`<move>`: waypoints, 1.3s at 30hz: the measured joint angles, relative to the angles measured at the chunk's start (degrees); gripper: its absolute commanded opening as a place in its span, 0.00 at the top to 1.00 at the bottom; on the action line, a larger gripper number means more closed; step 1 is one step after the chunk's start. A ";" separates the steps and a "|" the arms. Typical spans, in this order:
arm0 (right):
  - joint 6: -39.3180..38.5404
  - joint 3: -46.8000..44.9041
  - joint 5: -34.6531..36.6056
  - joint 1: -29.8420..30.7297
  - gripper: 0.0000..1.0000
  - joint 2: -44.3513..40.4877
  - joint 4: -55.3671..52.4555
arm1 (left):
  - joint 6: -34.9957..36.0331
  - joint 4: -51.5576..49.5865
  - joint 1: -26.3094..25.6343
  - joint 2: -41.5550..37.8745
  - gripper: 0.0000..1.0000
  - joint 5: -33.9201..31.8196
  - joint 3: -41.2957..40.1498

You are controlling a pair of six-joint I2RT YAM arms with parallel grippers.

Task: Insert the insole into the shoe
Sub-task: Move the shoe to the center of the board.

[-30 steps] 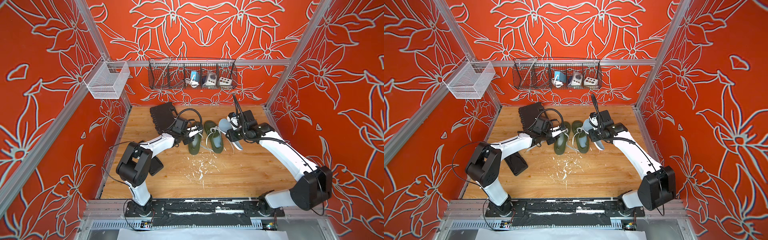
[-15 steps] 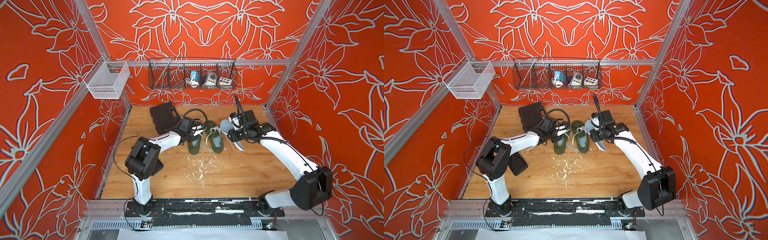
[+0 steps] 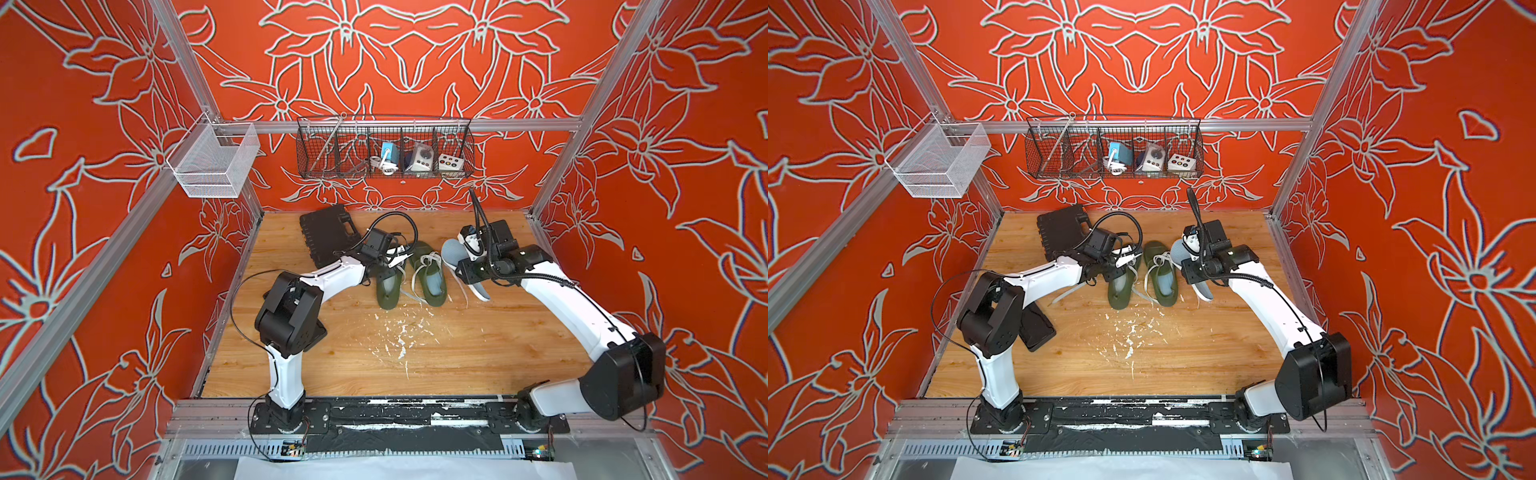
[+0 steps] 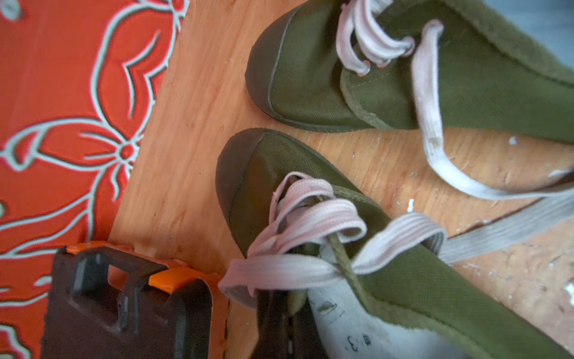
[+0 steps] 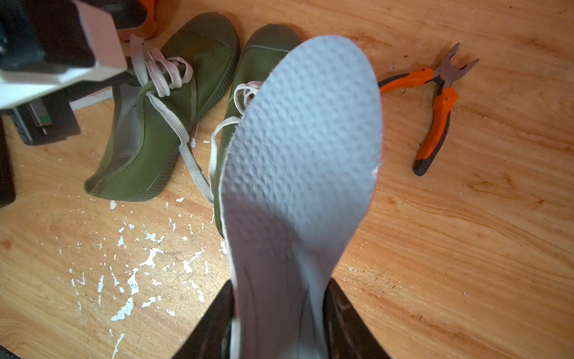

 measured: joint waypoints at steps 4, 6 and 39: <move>-0.72 0.00 0.00 -0.02 0.54 0.00 -0.61 | -7.37 -9.25 0.02 4.35 1.00 -1.25 9.42; -1.51 0.00 -0.02 -0.04 0.54 0.00 -1.16 | -11.13 -13.16 0.02 6.32 1.00 -0.98 13.33; -11.56 2.49 3.56 15.10 0.58 1.84 -14.60 | -64.28 -16.15 6.86 -5.88 1.00 41.40 -5.97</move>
